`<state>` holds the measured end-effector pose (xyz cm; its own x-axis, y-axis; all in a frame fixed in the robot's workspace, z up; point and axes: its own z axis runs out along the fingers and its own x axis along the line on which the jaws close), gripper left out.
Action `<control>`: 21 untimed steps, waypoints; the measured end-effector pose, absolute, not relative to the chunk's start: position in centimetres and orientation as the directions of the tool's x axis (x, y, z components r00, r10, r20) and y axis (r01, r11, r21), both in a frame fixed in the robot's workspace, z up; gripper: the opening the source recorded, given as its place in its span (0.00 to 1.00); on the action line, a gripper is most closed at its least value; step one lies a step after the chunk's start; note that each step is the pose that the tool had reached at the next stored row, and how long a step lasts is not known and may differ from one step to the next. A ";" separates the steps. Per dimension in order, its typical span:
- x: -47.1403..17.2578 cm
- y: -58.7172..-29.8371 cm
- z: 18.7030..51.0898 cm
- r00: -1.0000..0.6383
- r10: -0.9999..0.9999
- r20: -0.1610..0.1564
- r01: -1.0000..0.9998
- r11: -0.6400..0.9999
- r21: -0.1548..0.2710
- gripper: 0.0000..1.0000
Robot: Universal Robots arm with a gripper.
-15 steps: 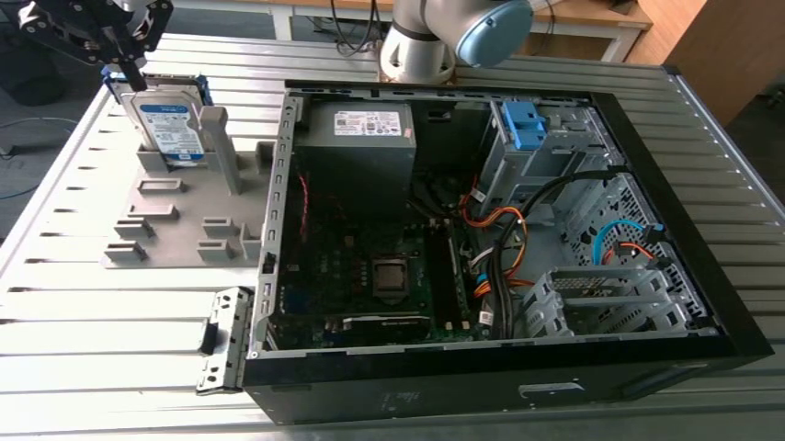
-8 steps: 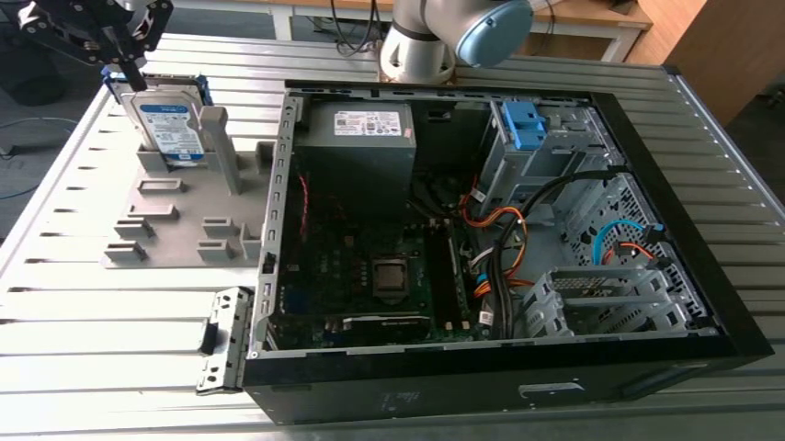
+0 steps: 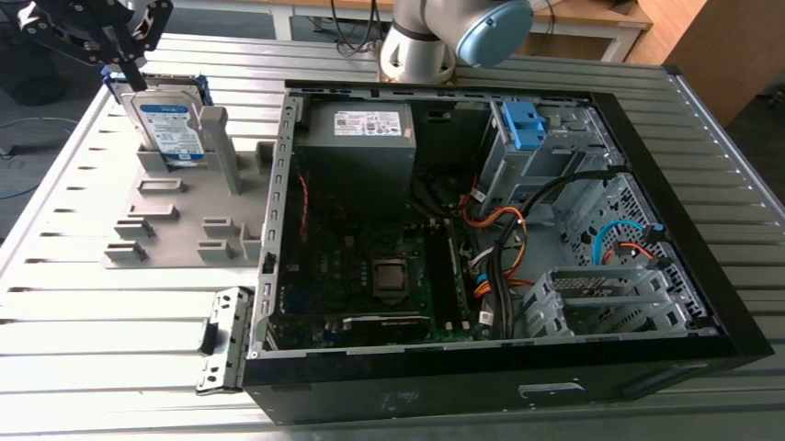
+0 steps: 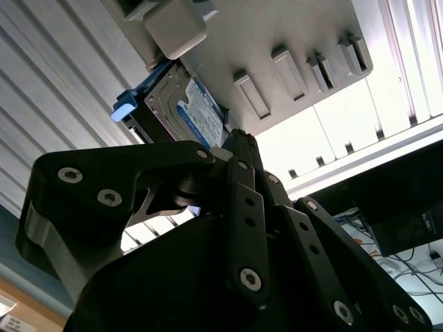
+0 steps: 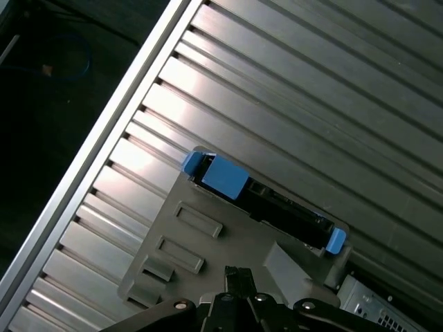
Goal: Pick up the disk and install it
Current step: 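Pick up the disk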
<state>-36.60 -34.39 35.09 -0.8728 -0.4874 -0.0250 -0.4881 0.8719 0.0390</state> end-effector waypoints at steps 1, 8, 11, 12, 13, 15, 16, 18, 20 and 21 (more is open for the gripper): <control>-36.6 -34.4 35.1 -0.872 -0.489 -0.025 -0.490 0.871 0.039 0.11; -36.6 -34.4 35.1 -0.864 -0.503 -0.025 -0.504 0.863 0.039 0.11; -36.6 -34.4 35.1 -0.860 -0.509 -0.025 -0.510 0.860 0.039 0.11; -36.6 -34.4 35.1 -0.859 -0.511 -0.025 -0.511 0.858 0.039 0.11; -36.6 -34.4 35.1 -0.858 -0.513 -0.025 -0.513 0.857 0.039 0.11; -36.6 -34.4 35.1 -0.856 -0.517 -0.025 -0.517 0.855 0.039 0.11; -36.6 -34.4 35.1 -0.855 -0.518 -0.025 -0.519 0.854 0.039 0.11; -36.6 -34.4 35.1 -0.852 -0.522 -0.025 -0.523 0.851 0.039 0.11; -36.6 -34.4 35.1 -0.850 -0.526 -0.025 -0.527 0.849 0.039 0.11; -36.6 -34.4 35.1 -0.849 -0.528 -0.025 -0.529 0.848 0.039 0.11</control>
